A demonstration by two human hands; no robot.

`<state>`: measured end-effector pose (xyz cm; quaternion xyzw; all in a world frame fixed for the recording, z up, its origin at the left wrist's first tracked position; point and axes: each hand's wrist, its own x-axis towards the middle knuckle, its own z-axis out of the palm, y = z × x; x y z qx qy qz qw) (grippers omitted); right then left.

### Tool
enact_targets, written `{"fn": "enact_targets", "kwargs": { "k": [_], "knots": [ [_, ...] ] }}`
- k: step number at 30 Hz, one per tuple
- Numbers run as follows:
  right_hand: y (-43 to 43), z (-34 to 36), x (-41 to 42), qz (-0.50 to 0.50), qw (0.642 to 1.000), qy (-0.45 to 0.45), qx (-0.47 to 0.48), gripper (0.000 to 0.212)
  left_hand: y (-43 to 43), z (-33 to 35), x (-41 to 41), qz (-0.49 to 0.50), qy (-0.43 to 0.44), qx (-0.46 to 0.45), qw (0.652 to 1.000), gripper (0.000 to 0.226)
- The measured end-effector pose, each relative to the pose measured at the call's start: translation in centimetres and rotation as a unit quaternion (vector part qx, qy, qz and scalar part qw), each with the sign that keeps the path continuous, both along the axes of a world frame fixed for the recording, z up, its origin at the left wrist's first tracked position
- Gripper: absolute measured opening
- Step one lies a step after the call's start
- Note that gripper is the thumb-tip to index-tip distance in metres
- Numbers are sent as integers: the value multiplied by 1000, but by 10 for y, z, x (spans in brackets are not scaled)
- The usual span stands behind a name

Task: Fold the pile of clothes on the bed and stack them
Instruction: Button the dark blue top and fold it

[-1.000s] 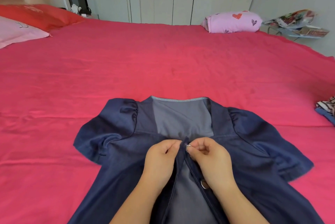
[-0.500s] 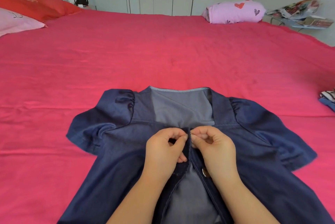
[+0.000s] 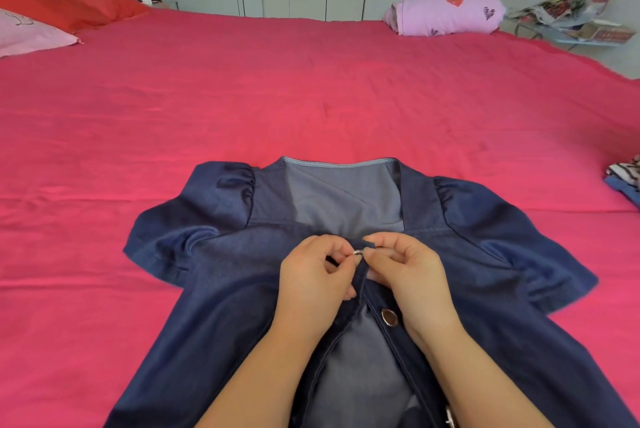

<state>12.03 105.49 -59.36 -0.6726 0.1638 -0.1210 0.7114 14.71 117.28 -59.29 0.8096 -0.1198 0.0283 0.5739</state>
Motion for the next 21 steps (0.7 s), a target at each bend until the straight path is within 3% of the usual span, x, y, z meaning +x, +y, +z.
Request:
{"fn": "enact_targets", "kwargs": {
  "k": [3,11,17,19,21],
  "knots": [
    [0,-1,0,15,1000,3,12,22,1,2,3,-10,58,-32,998,15],
    [4,-8,3,16,993,-11,-118,36,-3,8,13,-16,204,-49,978,12],
    [4,-8,2,16,995,-33,-97,38,-6,13,13,-9,269,-97,958,11],
    [3,-7,0,15,995,-41,-93,38,-6,12,13,-16,211,-39,977,13],
    [2,-7,0,15,997,-48,-66,36,-7,8,9,-10,64,40,997,16]
  ]
}}
